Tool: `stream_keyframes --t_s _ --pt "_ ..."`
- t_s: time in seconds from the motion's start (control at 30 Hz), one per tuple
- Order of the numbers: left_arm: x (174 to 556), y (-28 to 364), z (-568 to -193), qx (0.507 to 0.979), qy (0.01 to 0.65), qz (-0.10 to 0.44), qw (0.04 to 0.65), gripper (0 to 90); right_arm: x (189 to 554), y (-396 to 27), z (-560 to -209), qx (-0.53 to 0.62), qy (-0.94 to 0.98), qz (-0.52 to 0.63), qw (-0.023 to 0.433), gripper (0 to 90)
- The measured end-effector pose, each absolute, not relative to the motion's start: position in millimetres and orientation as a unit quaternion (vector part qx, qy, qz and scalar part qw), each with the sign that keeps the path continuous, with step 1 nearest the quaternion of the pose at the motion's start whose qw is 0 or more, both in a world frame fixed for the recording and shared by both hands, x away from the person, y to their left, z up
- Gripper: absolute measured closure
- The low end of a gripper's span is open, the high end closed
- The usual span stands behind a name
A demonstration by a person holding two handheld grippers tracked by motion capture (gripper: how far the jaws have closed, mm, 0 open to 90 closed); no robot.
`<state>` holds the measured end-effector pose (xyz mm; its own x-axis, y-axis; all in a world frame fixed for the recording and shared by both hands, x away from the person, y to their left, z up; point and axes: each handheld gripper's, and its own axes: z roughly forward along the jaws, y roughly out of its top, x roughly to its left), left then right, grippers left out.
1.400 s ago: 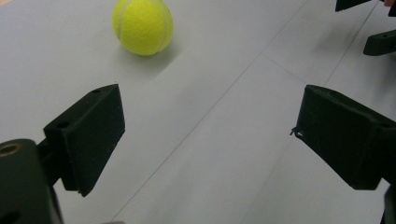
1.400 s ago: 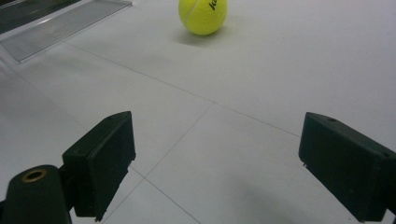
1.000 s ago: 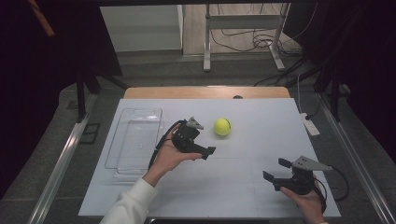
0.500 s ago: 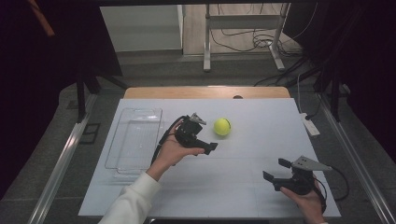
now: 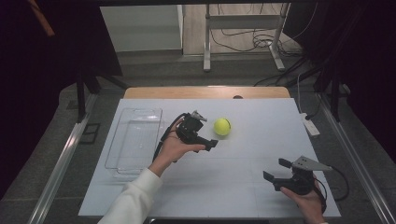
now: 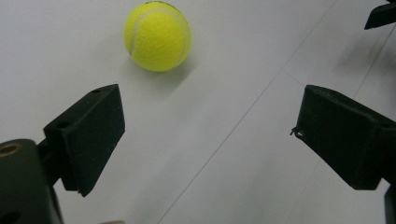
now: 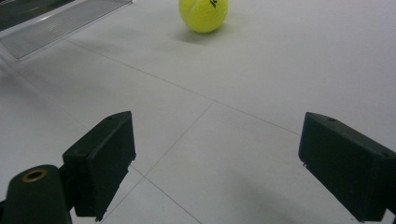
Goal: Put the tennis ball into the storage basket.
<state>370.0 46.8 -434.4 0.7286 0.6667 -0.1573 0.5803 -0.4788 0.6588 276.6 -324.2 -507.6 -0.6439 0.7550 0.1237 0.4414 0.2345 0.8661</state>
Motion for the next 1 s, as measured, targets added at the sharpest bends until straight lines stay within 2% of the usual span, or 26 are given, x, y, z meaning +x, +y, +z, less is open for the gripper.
stream_keyframes --t_s 1.0 --pt "385 35 -434 0.862 0.358 0.052 0.355 8.3 277 -324 -508 0.390 0.769 0.479 0.162 10.9"
